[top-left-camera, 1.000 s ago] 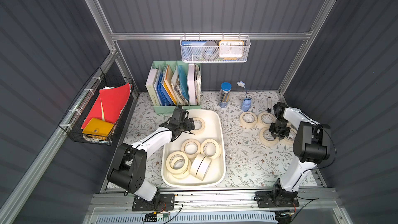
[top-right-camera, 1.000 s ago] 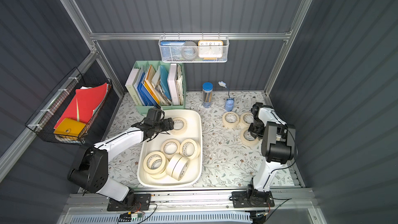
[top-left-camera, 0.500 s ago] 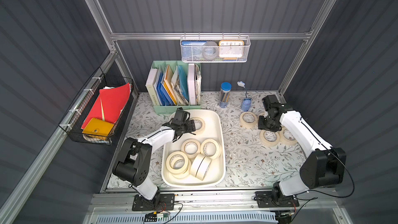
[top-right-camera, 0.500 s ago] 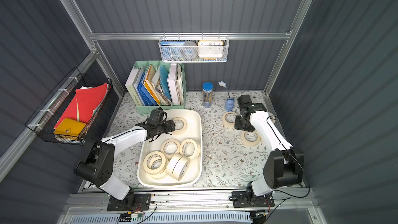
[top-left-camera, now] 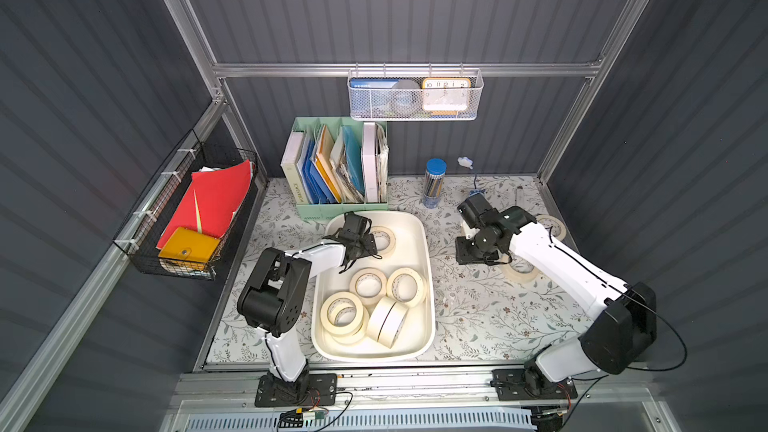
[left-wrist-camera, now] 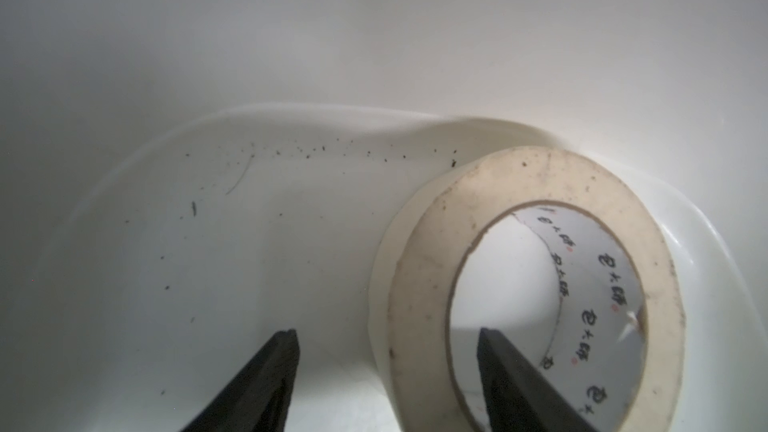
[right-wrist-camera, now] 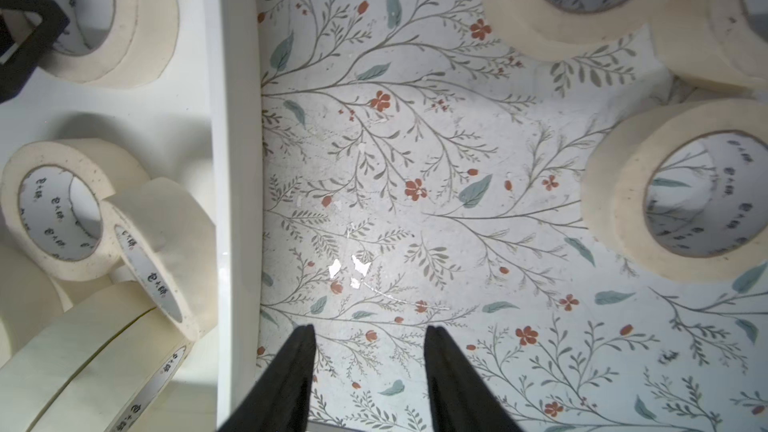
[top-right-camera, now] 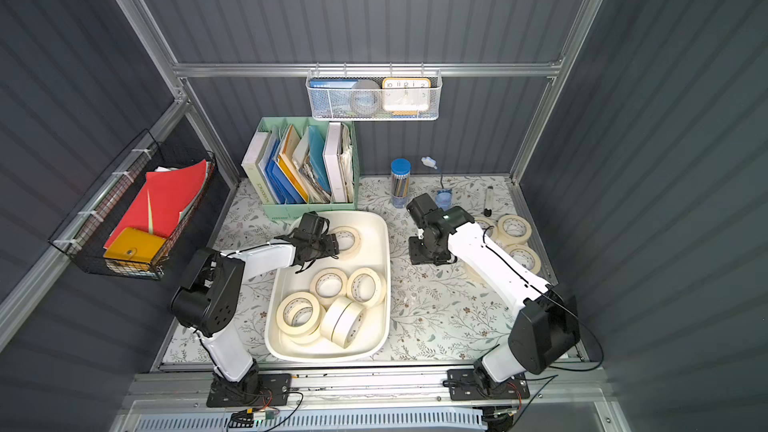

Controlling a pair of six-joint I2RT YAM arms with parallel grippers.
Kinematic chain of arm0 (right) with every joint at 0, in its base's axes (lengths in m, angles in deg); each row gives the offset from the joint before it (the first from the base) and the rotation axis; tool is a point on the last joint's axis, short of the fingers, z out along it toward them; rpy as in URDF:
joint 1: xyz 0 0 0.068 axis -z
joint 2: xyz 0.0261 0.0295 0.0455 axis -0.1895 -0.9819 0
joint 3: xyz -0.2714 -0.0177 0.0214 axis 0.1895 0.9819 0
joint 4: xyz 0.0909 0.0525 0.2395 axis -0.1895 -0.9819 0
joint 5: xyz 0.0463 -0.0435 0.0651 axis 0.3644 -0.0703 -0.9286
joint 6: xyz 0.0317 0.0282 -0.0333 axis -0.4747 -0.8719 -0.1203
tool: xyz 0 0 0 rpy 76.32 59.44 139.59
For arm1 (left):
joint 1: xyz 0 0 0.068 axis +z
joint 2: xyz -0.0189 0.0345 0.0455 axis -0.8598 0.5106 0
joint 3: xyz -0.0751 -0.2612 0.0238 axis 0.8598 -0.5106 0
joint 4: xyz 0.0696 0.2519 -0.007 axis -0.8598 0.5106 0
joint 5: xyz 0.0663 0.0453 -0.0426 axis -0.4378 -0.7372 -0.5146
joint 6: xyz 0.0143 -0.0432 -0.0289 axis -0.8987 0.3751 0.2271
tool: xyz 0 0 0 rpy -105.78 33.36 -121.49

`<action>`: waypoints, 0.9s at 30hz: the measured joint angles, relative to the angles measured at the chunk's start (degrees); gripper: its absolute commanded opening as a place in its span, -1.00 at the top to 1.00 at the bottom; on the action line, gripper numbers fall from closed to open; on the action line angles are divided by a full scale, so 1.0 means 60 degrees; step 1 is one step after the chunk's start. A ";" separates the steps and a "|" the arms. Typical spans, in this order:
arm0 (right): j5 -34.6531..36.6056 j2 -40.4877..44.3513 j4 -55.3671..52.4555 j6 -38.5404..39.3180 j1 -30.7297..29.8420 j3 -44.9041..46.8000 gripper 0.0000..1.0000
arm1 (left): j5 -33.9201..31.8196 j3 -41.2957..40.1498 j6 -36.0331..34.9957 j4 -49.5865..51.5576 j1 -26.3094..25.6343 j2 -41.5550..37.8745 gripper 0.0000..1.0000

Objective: Take out the art tape in the storage box
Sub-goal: Pick up the art tape from the storage box.

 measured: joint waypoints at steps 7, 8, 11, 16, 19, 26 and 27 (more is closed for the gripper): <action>-0.0036 -0.0091 0.0288 -0.0364 -0.0576 0.0004 0.03 | 0.0007 0.0302 0.0102 -0.0277 -0.0007 0.0390 0.22; -0.0036 -0.0120 0.0313 -0.0404 -0.0630 0.0000 0.03 | 0.0004 0.0306 0.0113 -0.0313 -0.0004 0.0390 0.29; -0.0033 -0.0266 0.0346 -0.0484 -0.0750 -0.0087 0.03 | -0.0091 0.0306 0.0117 -0.0288 0.0000 0.0353 0.38; -0.0036 -0.0845 0.0379 -0.0492 -0.0962 -0.0984 0.03 | -0.0342 0.0302 0.0040 0.0095 0.0000 0.0007 0.44; -0.0066 -0.1260 0.0474 -0.0492 -0.1093 -0.1701 0.03 | -0.0455 0.0302 -0.0040 0.0415 0.0000 -0.0477 0.44; -0.0561 -0.2368 0.0936 -0.0525 -0.1209 -0.2998 0.02 | -0.0674 0.0302 -0.0055 0.0863 -0.0393 -0.1920 0.43; -0.0641 -0.2546 0.0980 -0.0535 -0.1228 -0.3147 0.02 | -0.0707 0.0302 -0.0055 0.0907 -0.0517 -0.2047 0.43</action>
